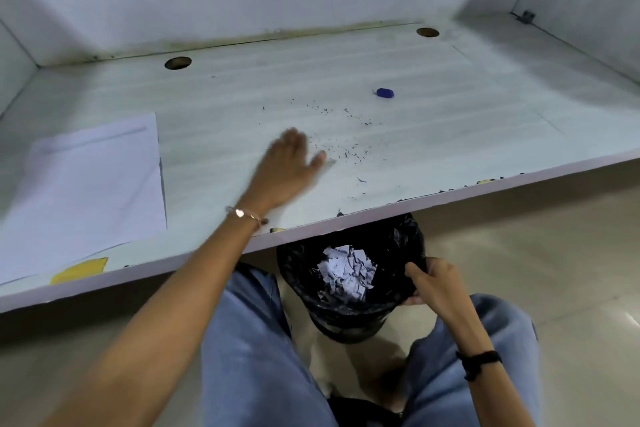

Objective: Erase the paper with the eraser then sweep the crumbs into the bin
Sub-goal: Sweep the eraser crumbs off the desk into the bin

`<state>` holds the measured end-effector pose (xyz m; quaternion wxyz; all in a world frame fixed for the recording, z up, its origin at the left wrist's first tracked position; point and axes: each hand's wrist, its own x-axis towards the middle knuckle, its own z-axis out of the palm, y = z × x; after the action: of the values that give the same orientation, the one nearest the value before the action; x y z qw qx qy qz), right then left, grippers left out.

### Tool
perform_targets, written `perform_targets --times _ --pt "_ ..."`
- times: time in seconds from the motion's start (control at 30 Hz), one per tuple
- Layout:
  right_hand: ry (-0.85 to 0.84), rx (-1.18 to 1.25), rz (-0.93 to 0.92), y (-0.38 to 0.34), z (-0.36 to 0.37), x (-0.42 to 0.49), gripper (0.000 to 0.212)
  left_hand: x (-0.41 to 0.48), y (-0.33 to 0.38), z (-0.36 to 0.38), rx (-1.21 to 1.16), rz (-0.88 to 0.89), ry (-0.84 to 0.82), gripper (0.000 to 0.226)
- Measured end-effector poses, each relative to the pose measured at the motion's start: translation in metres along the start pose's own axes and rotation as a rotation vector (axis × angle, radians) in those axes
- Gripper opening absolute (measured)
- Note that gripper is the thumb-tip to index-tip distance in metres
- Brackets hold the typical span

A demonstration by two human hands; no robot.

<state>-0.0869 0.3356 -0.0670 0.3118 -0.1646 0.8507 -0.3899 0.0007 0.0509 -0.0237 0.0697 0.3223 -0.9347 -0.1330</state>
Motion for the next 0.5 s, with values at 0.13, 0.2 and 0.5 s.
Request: perform_targets --times 0.13,0.2,0.5 --pt "0.011 0.027 0.01 -0.004 -0.002 0.005 0.022 -0.046 0.042 0.006 -0.054 0.389 -0.249 0.082" --pt "0.022 0.031 0.015 -0.007 -0.006 0.006 0.021 -0.03 0.02 -0.006 -0.063 0.34 -0.109 0.073" --pt "0.028 0.09 0.081 -0.008 -0.003 0.012 0.033 0.03 -0.029 -0.014 -0.004 0.092 0.046 0.084"
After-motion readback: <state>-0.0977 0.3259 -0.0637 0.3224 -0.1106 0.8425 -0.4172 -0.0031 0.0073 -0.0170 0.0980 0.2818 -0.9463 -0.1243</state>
